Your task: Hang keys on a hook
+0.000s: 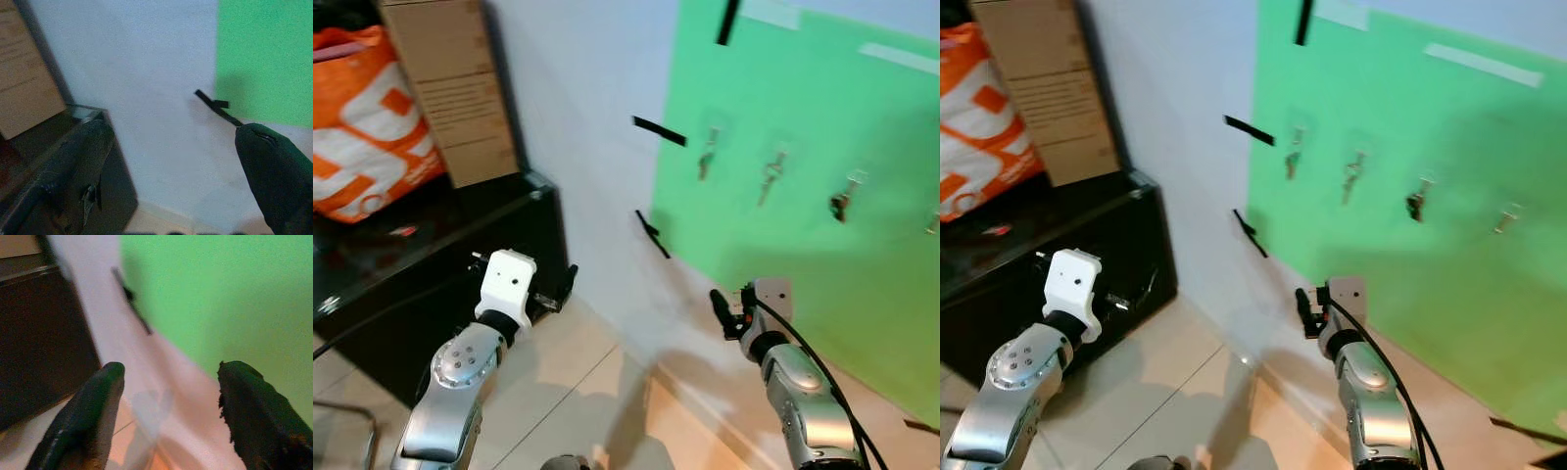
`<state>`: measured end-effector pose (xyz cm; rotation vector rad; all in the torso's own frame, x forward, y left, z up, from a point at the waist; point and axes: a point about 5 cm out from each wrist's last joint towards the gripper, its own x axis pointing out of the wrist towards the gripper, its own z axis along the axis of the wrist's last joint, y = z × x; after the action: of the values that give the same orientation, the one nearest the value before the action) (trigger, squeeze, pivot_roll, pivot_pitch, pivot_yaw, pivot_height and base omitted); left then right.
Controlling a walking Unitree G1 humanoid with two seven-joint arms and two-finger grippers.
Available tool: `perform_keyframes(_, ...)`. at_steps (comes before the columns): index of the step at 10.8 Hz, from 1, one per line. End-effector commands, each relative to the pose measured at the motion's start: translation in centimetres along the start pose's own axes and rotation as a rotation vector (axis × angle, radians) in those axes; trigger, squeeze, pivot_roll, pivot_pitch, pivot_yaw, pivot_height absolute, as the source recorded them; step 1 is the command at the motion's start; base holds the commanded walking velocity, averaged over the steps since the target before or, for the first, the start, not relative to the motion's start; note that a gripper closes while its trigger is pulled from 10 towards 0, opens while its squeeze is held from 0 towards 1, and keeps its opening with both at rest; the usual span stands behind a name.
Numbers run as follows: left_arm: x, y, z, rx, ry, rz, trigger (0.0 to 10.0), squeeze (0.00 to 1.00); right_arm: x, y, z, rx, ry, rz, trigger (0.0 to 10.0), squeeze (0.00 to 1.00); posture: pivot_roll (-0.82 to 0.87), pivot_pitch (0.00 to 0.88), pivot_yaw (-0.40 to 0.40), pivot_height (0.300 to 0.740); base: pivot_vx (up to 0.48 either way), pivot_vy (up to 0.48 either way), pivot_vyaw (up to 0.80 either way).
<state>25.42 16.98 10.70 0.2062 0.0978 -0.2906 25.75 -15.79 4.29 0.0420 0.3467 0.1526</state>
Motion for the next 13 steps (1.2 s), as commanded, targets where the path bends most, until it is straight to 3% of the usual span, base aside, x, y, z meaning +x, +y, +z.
perform_keyframes(1, 0.11, 0.35, -0.23, 0.014, 0.014, 0.024, 10.0, 0.17, 0.16, 0.20, 0.06, 0.004, 0.001, 0.023, 10.0, 1.00, -0.04, 0.000, -0.016, 0.740, 0.000, 0.000, 0.74)
perform_keyframes(6, 0.37, 0.24, -0.36, 0.001, 0.022, 0.042, 10.0, 0.19, 0.33, 0.12, 0.19, -0.034, 0.009, 0.030, 10.0, 1.00, -0.04, 0.000, -0.017, 0.740, 0.232, 0.000, 0.67)
perform_keyframes(13, 0.58, -0.17, -0.18, -0.025, 0.009, 0.046, 10.0, 0.20, 0.49, -0.27, 0.61, -0.059, -0.016, 0.012, 10.0, 1.00, -0.05, 0.000, -0.035, 0.740, 0.367, 0.000, 0.00)
